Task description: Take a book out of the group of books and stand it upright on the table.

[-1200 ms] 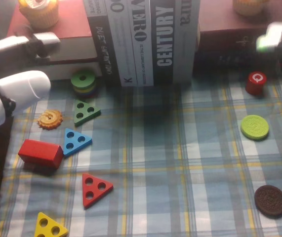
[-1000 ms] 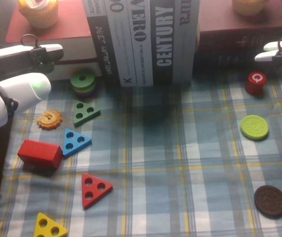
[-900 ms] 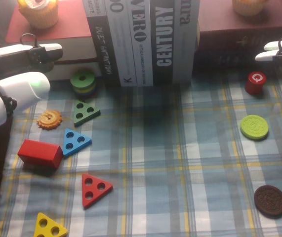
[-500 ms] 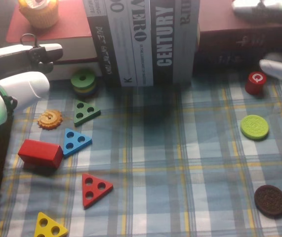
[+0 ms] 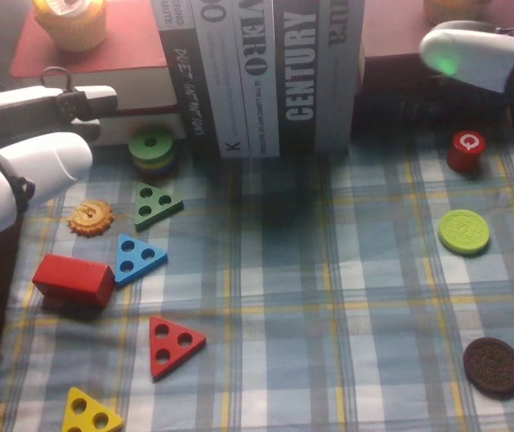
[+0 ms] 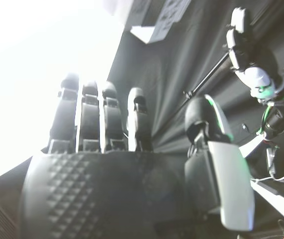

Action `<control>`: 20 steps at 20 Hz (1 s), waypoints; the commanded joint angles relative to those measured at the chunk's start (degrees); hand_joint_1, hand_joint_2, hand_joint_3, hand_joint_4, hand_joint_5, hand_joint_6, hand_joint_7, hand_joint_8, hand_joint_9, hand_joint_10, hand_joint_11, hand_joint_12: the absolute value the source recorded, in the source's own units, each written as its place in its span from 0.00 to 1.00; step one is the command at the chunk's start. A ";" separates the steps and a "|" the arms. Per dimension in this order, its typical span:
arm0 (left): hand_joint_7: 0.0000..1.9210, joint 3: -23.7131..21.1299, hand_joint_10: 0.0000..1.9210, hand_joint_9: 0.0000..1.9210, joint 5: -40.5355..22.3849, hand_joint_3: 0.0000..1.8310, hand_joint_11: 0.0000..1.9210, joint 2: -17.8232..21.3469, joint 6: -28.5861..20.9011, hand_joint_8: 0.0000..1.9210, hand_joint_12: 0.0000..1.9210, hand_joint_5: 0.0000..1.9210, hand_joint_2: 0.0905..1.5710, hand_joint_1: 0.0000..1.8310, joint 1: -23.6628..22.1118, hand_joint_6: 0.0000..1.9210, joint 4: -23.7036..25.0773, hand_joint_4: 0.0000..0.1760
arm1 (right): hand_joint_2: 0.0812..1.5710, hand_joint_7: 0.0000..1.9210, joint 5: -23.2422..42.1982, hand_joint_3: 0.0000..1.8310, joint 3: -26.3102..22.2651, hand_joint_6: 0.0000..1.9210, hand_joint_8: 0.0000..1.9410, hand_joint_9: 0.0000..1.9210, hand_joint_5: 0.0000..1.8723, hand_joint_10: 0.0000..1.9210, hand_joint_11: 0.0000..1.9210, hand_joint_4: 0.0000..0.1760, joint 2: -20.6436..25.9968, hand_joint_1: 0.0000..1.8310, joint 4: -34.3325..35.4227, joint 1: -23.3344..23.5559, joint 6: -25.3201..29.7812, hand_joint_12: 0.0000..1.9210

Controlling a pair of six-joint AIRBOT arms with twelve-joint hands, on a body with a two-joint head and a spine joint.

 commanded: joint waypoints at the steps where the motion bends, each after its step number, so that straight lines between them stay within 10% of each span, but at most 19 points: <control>1: 0.30 0.34 0.00 0.26 -7.08 0.00 0.00 -0.10 -0.40 0.00 0.38 0.24 0.92 0.00 -0.66 0.00 0.18 0.54 | 0.71 0.03 3.98 0.00 0.47 0.00 0.00 0.09 0.07 0.00 0.18 1.00 -0.53 0.00 0.61 1.80 -0.85 0.02; 9: 0.30 0.64 0.00 0.29 -6.23 0.00 0.00 -1.05 -0.40 0.00 0.47 0.25 0.93 0.00 -0.68 0.00 0.01 0.28 | 0.66 0.00 -12.42 0.00 5.46 0.00 0.00 0.00 0.11 0.00 0.04 1.00 -6.09 0.00 -6.97 12.47 -1.28 0.00; 18: 0.30 0.77 0.00 0.29 -5.21 0.00 0.00 -1.95 -0.54 0.00 0.39 0.24 0.95 0.00 -0.70 0.00 -0.23 0.30 | 0.67 0.00 -21.47 0.00 5.76 0.00 0.00 0.00 0.11 0.00 0.00 1.00 -7.63 0.00 -7.81 18.15 -11.69 0.00; 20: 0.30 0.78 0.00 0.31 -5.21 0.00 0.01 -1.98 -0.72 0.00 0.38 0.23 0.94 0.01 -0.69 0.00 -0.23 0.47 | 0.66 0.00 -22.83 0.00 5.63 0.00 0.00 0.00 0.12 0.00 0.00 1.00 -7.76 0.00 -7.81 18.67 -13.30 0.00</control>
